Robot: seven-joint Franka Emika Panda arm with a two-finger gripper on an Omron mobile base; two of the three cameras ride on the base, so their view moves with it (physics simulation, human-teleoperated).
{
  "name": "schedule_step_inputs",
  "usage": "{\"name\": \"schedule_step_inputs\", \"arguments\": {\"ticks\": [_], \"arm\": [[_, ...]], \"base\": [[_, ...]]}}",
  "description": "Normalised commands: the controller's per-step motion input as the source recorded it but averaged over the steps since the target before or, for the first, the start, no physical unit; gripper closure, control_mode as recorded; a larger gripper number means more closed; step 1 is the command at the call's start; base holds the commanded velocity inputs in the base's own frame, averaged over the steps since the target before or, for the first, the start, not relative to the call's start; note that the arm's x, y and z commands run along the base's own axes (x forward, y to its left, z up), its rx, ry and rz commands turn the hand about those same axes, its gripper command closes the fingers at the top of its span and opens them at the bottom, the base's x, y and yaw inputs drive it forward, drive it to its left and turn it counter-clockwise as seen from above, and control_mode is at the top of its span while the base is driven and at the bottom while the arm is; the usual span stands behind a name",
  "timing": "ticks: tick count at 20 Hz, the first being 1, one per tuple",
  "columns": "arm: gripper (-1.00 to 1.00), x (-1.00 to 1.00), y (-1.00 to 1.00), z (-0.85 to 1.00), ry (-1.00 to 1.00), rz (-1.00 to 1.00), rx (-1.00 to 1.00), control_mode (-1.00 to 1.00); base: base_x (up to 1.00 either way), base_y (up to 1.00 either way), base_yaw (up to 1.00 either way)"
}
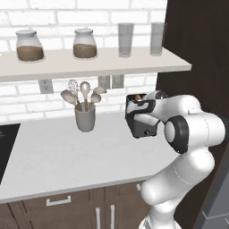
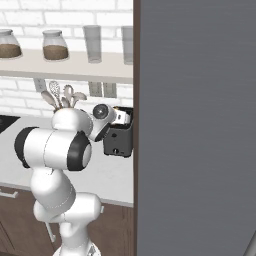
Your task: Start the toaster. Once the lever pops up, take the bread to the plate on the dining counter.
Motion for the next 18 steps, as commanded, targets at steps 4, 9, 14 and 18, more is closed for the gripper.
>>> {"name": "schedule_step_inputs", "arguments": {"ticks": [4,9,14,18], "arm": [[1.0,0.0,0.0,0.0,0.0,0.0,0.0,-1.0],[1.0,0.0,0.0,0.0,0.0,0.0,0.0,-1.0],[1.0,0.0,0.0,0.0,-0.01,0.0,0.0,-1.0],[1.0,-0.04,0.0,0.04,-0.11,0.0,0.0,-1.0]], "base": [[0.0,0.0,0.0],[0.0,0.0,0.0],[0.0,0.0,0.0],[0.0,0.0,0.0]]}}
